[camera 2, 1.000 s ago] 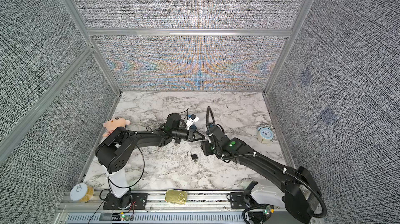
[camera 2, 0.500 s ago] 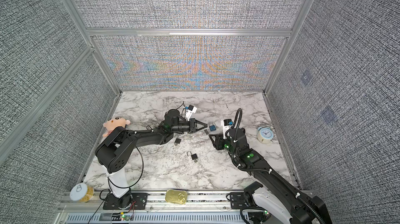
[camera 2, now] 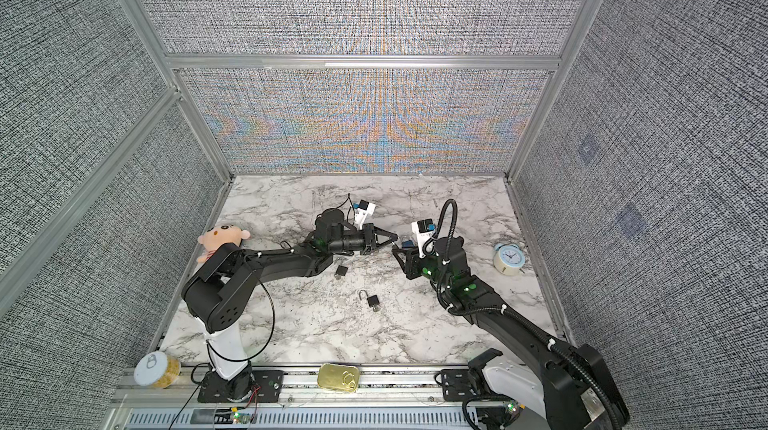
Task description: Lock with the key
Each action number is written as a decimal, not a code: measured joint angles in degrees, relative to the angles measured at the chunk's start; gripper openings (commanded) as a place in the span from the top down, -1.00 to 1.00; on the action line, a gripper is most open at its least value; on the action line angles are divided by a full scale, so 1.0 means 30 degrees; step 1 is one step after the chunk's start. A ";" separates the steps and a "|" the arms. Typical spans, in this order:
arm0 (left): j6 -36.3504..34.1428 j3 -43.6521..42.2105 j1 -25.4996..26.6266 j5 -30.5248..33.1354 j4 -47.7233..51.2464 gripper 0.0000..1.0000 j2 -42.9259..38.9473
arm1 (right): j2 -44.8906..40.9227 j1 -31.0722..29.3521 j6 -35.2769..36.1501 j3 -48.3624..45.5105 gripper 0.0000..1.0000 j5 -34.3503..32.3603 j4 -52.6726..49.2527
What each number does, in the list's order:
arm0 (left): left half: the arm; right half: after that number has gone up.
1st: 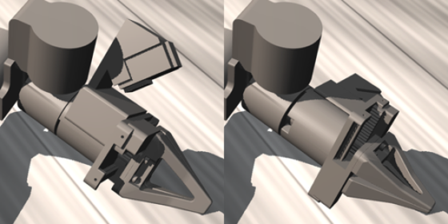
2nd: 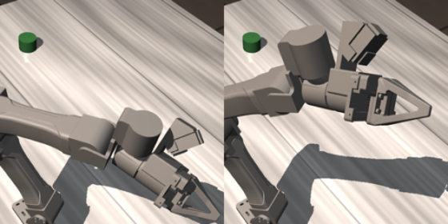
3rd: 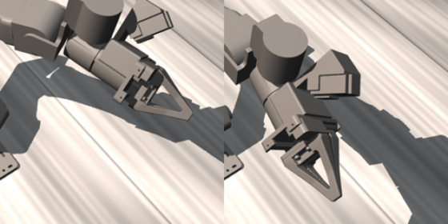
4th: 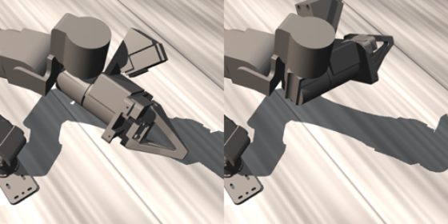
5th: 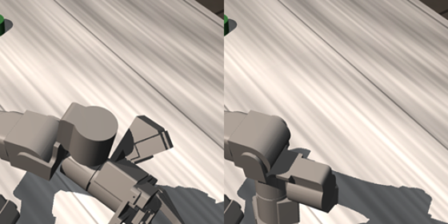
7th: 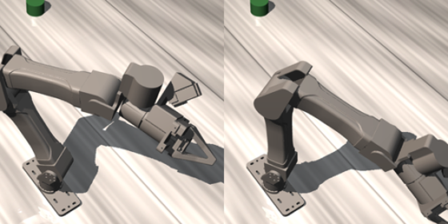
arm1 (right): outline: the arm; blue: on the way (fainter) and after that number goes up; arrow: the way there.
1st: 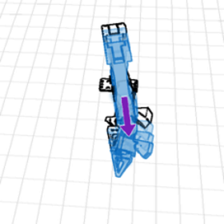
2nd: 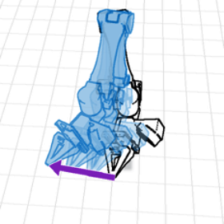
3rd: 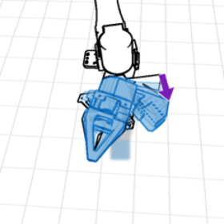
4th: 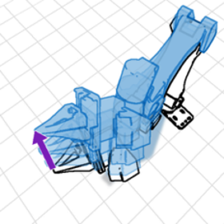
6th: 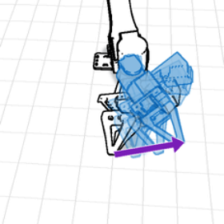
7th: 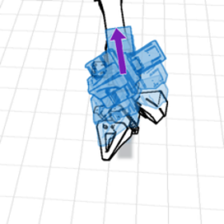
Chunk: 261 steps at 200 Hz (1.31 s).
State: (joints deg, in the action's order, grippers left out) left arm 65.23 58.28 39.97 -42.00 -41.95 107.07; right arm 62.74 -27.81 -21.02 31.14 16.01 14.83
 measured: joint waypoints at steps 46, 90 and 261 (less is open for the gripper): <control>0.0401 0.0000 -0.0015 -0.0007 -0.0058 1.00 -0.0051 | 0.1086 0.0000 0.0313 0.0401 0.51 0.0168 0.0146; 0.0780 -0.0080 -0.0022 0.0007 -0.0503 1.00 -0.0051 | 0.1457 0.0007 0.0525 0.0459 0.57 0.0168 0.0270; -0.1100 -0.2164 -0.3126 -0.0080 -0.0379 0.40 -0.2914 | 0.0991 0.0423 0.1013 0.3337 1.00 0.2288 -0.4452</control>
State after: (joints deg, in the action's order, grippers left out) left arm 61.93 51.79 30.59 -42.24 -43.09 98.32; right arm 65.71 -26.55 -17.98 41.15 22.87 1.48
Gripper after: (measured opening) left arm 0.299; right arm 0.089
